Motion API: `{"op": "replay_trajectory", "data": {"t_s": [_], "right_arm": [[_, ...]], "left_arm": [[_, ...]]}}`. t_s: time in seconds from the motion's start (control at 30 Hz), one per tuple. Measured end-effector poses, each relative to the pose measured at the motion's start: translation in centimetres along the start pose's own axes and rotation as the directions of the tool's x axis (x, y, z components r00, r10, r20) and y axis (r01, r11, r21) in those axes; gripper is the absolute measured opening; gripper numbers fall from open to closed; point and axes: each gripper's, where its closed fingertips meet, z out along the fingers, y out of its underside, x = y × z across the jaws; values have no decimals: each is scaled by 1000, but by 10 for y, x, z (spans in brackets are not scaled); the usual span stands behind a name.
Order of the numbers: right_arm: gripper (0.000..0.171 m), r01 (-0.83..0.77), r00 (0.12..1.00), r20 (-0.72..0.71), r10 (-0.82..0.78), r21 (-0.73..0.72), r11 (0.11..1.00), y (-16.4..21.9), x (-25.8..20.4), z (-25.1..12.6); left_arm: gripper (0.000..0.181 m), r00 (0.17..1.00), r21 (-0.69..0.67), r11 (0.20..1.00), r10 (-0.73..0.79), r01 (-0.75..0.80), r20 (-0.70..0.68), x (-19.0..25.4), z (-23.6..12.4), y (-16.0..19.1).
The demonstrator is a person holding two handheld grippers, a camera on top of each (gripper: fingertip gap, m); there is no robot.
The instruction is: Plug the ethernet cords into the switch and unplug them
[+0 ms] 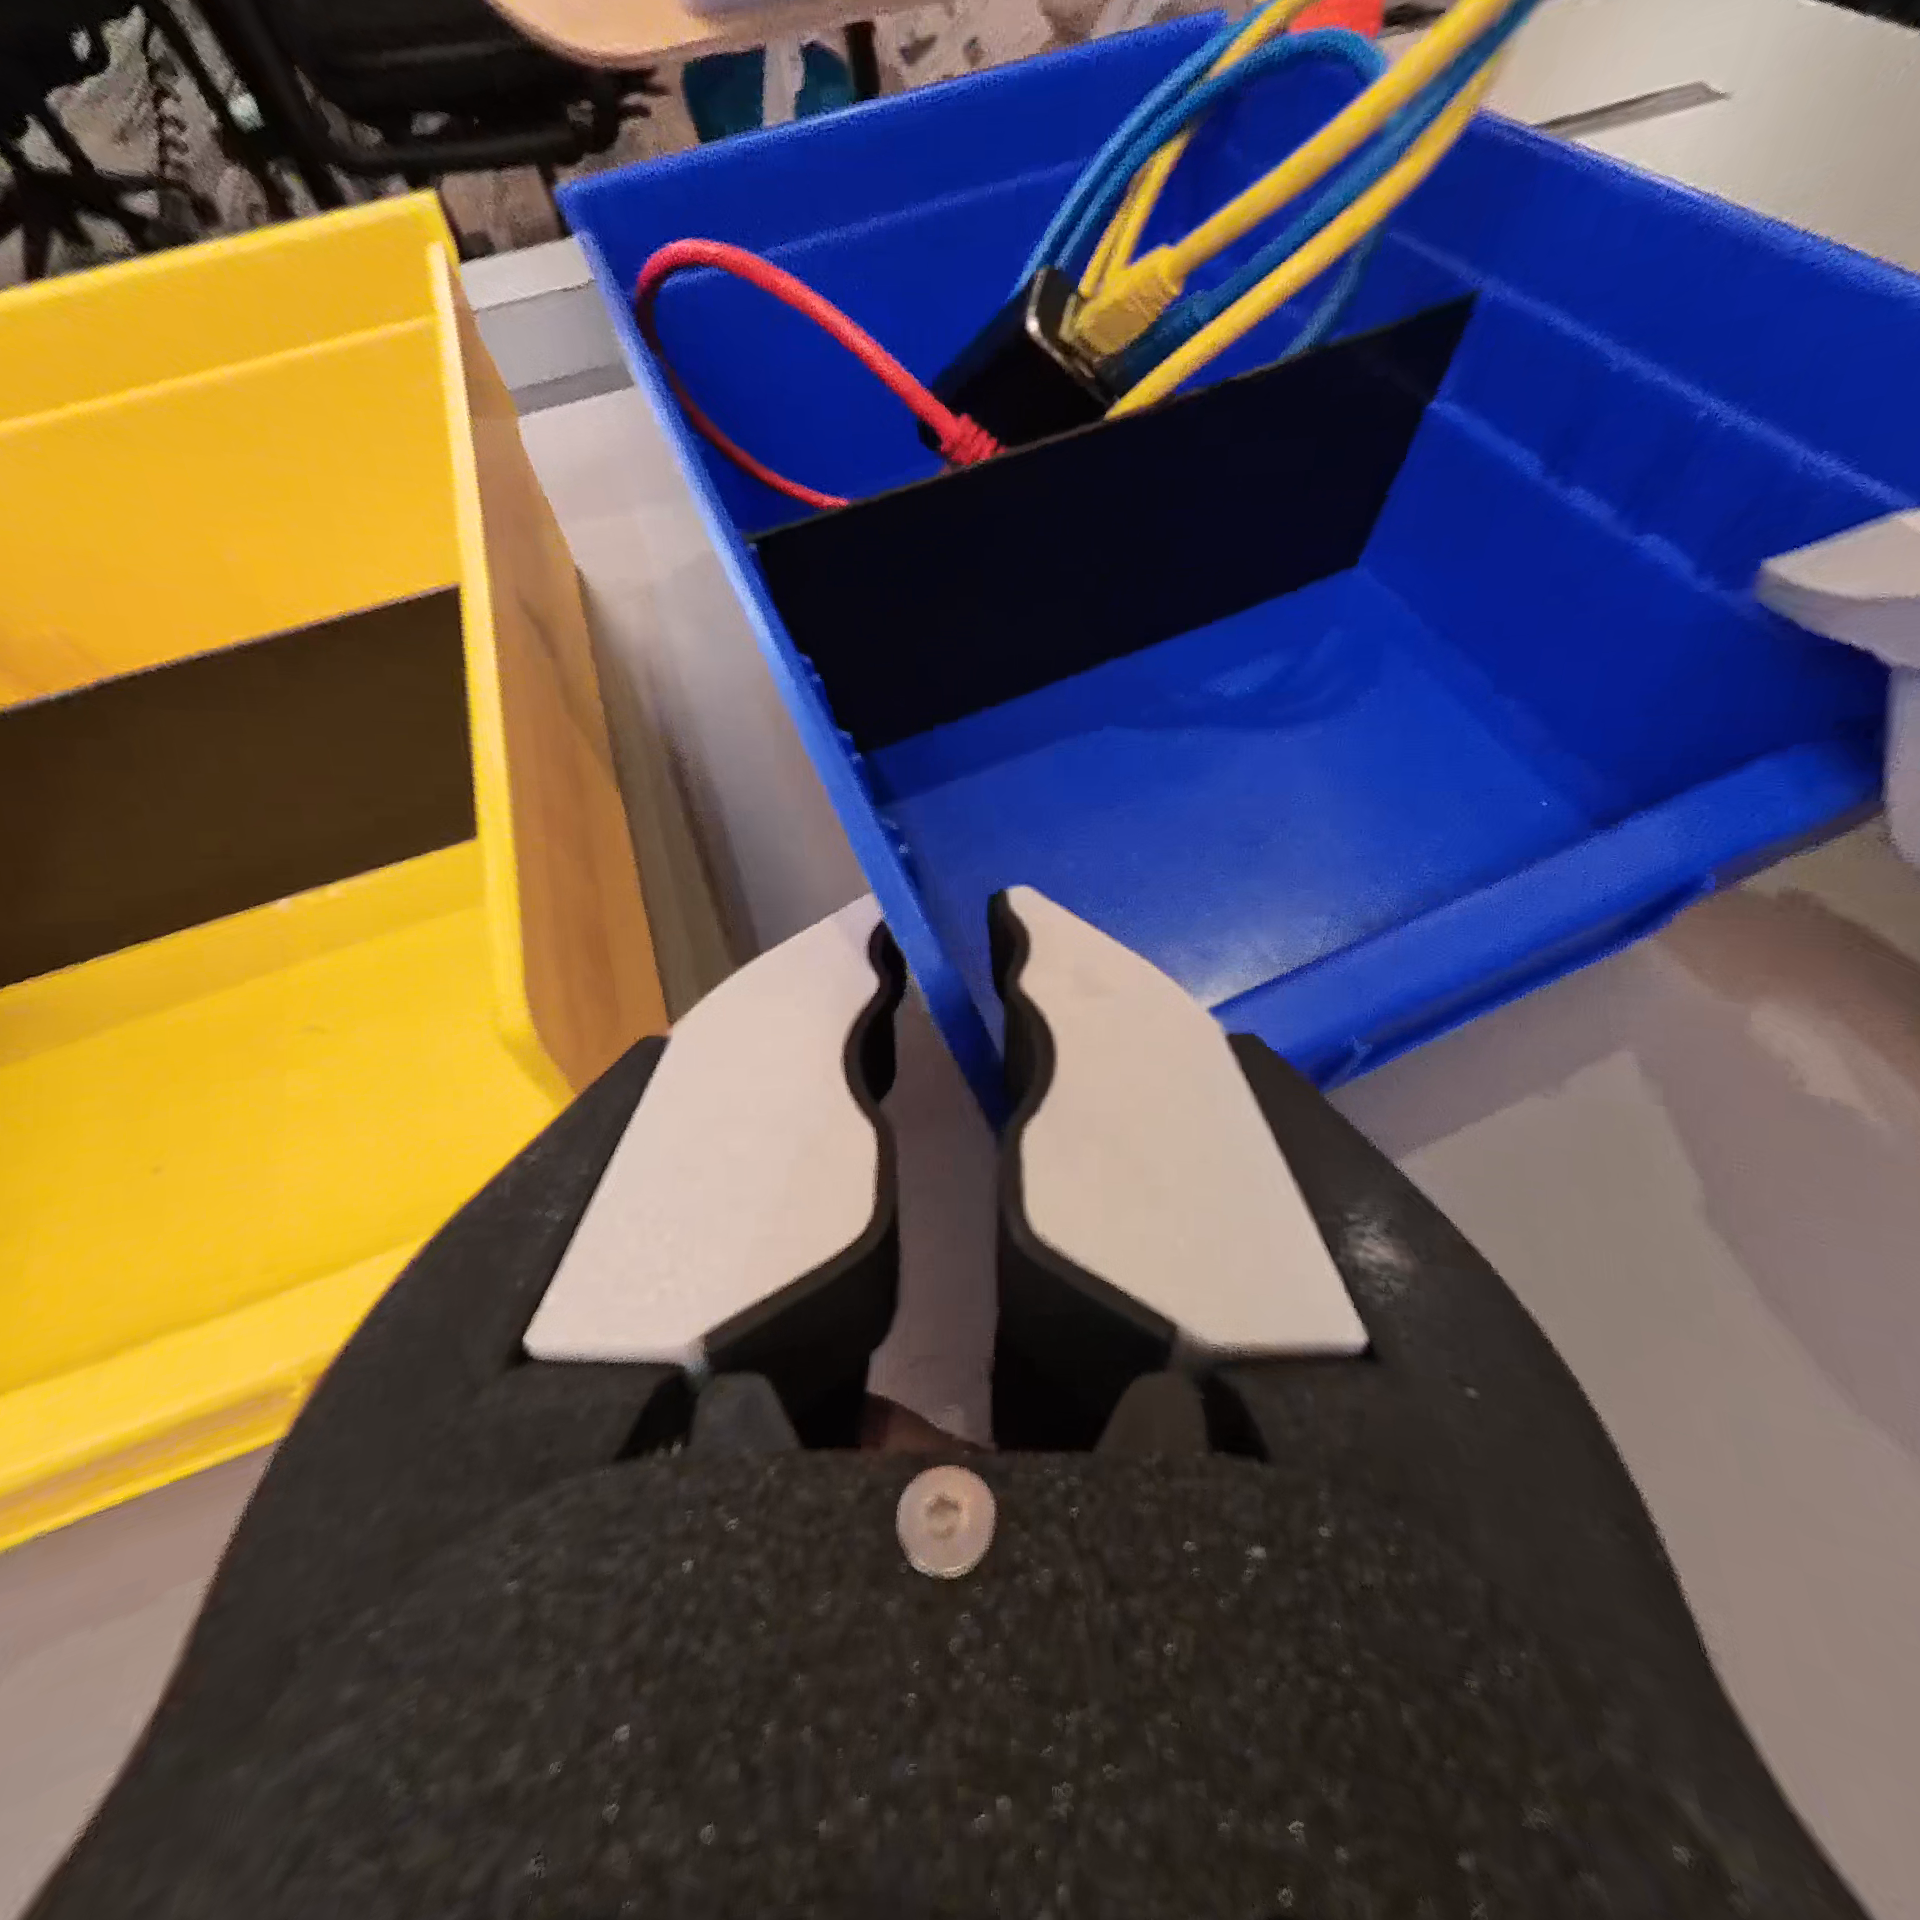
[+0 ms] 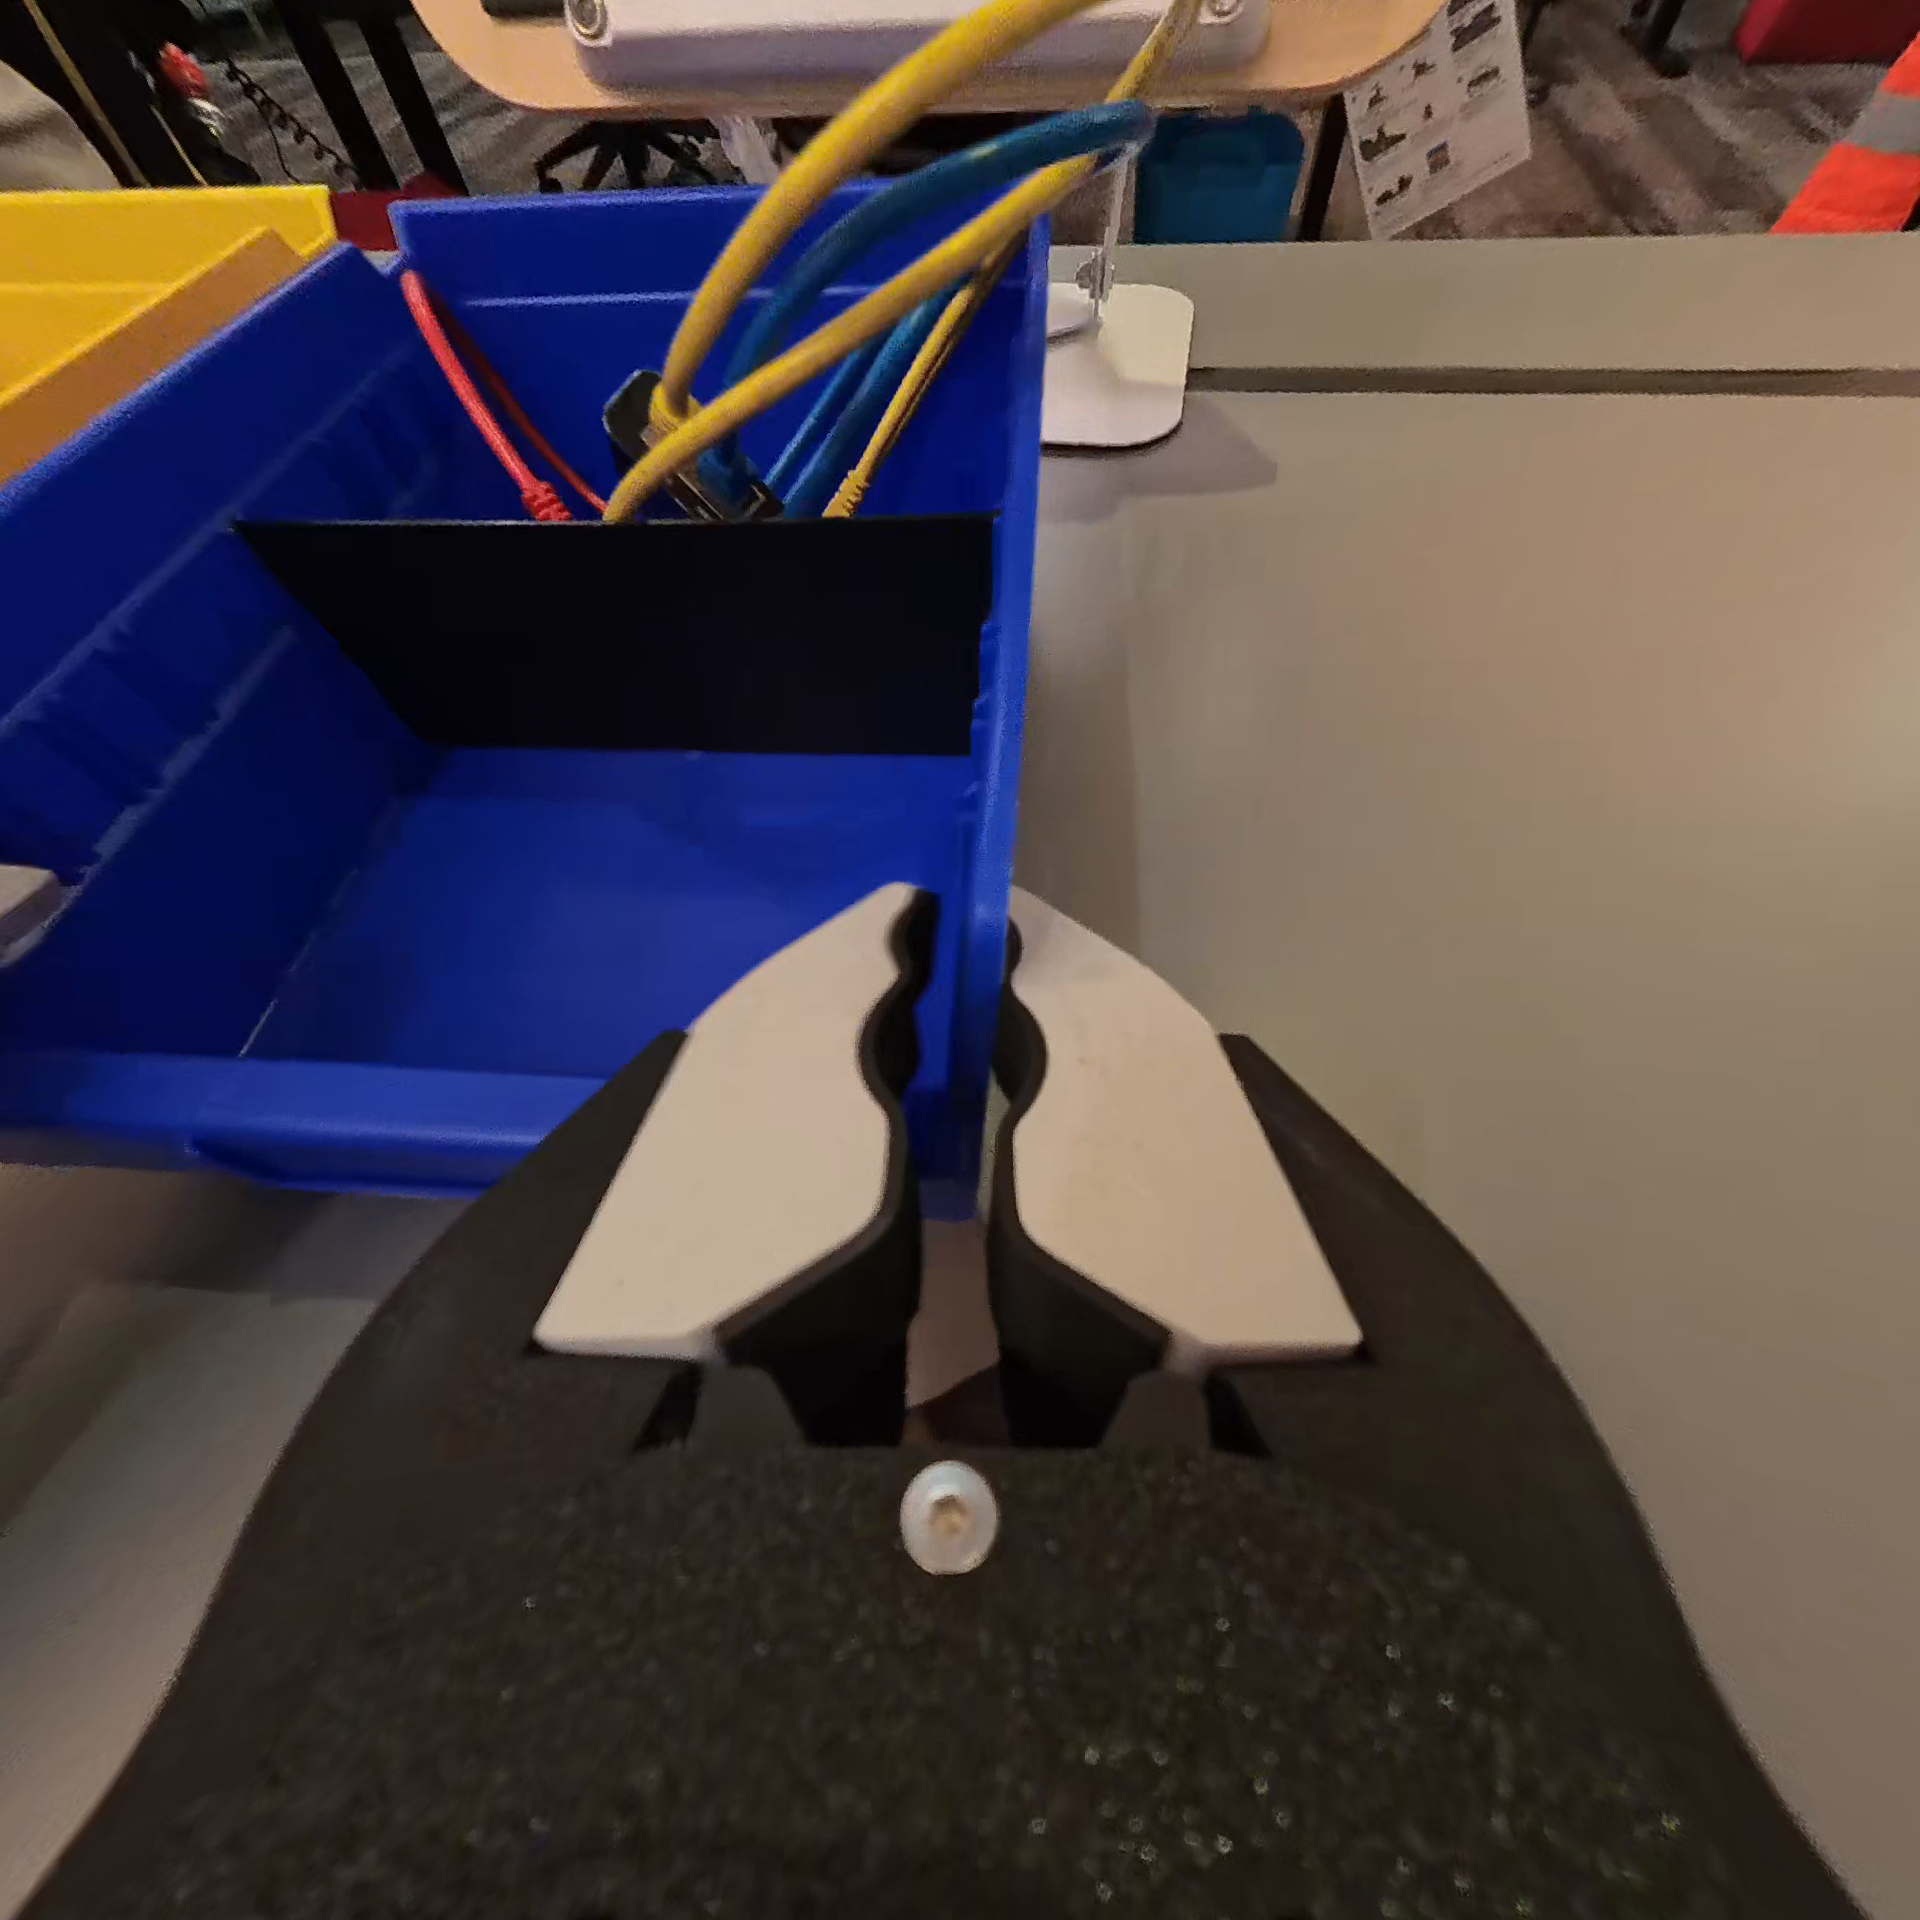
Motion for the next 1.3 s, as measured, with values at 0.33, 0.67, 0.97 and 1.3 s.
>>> {"op": "replay_trajectory", "data": {"t_s": [0.33, 0.67, 0.97, 1.3], "right_arm": [[25, 79, 967, 230, -106, 126, 989, -11, 9, -38], [26, 147, 951, 257, -174, 121, 982, 0, 1, -49], [25, 143, 894, 405, -192, 148, 979, 13, -49, -82], [43, 323, 745, 568, -351, 154, 934, 53, -176, -105]], "left_arm": [[40, 899, 320, 878, -415, 356, 140, -132, -116, 0], [53, 922, 144, 945, -319, 293, 219, -255, -96, 58], [2, 946, 51, 969, -248, 242, 207, -253, -56, 54], [4, 945, -46, 965, -241, 257, 224, -220, -89, 72]]}}
